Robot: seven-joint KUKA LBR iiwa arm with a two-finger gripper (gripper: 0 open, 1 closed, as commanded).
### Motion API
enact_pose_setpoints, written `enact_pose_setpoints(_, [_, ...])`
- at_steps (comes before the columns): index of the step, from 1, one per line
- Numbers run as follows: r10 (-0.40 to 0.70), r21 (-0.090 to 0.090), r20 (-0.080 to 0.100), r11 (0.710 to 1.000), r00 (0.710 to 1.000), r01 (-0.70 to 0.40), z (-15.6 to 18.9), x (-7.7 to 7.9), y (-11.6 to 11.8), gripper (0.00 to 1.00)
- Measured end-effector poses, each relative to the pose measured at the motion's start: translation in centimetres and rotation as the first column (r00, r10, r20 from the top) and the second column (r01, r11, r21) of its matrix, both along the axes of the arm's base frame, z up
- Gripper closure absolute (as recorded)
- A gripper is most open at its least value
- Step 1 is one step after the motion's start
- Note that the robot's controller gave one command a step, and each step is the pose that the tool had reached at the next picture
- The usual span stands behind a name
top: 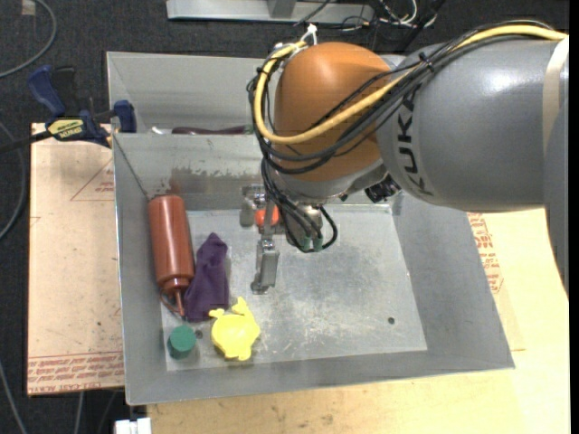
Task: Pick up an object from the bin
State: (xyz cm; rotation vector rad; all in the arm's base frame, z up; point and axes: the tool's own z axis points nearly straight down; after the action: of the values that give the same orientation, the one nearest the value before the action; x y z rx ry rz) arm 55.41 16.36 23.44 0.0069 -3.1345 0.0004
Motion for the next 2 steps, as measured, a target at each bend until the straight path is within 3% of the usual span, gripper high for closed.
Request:
enact_pose_setpoints(1, [-0.003,0.001,0.008,1.0,1.0,0.003,0.5,0.1,-0.1,0.0])
enact_pose_setpoints(2, [0.025,0.003,0.017,1.0,1.0,-0.025,-2.7,0.2,0.8,0.0])
